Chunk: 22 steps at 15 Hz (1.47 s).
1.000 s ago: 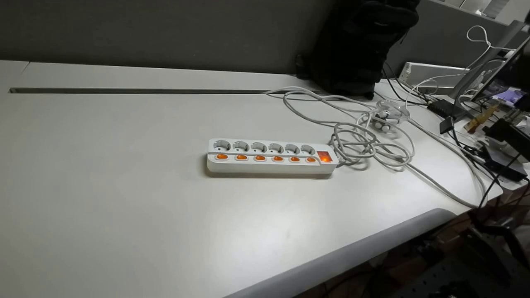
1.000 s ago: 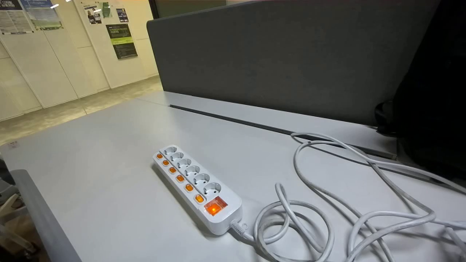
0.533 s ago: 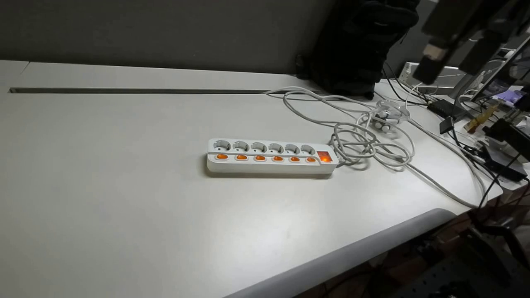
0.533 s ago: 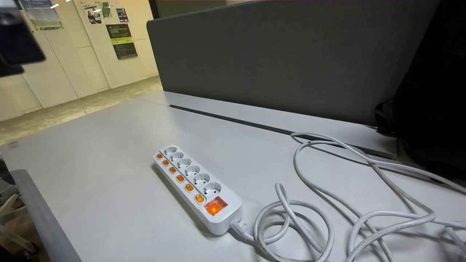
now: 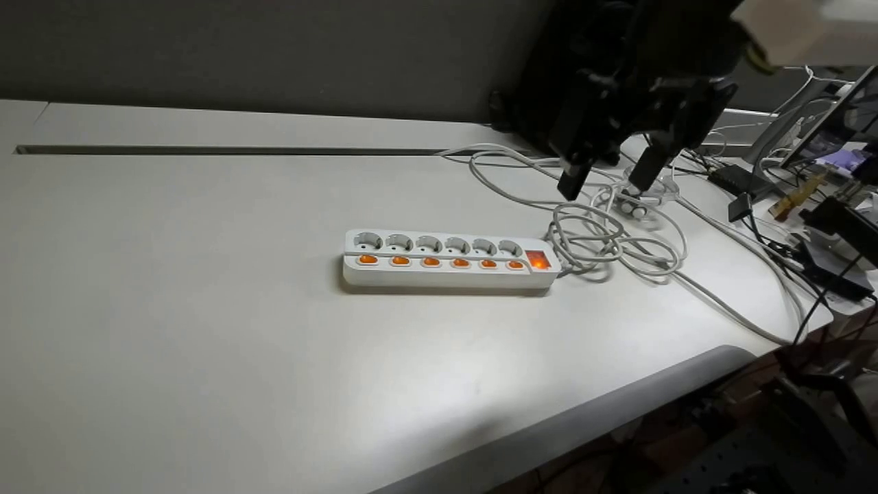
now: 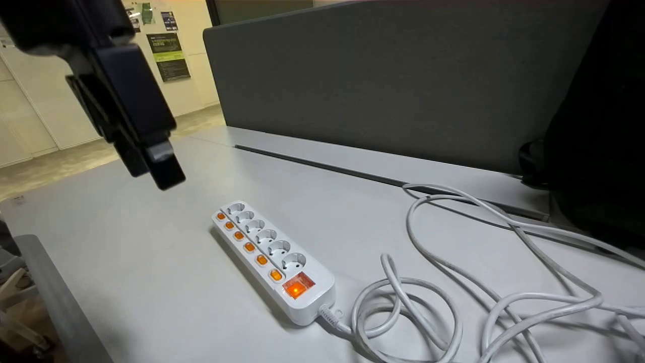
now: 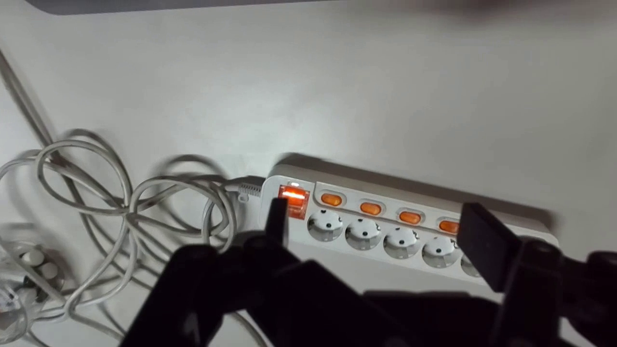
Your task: Press the third switch from the right on the extension cable
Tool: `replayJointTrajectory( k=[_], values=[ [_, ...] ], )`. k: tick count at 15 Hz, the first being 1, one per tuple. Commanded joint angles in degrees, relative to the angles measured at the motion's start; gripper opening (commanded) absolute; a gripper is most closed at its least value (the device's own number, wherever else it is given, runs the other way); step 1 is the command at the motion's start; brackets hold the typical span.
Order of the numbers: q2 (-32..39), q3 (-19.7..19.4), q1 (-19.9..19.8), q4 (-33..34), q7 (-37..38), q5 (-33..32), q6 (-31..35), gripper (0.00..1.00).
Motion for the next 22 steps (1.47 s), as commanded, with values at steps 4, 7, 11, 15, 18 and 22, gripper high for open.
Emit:
replayJointTrajectory(
  k=[4,7,11,15,18,22],
  values=[
    [15.4,1.4,-0.1,4.1,9.0,-1.2,6.7,0.38],
    [19.0,0.7,0.8,5.8,9.7,-1.3,8.9,0.17],
    [22.0,0.0,1.7,8.6,9.4,-2.2,9.8,0.0],
    [21.7,-0.7,2.3,8.1,6.8,-1.0,9.7,0.01],
    [21.9,-0.7,2.3,8.3,6.8,-1.0,9.7,0.01],
    [23.2,-0.8,2.4,8.4,7.5,-0.3,12.2,0.0]
  ],
)
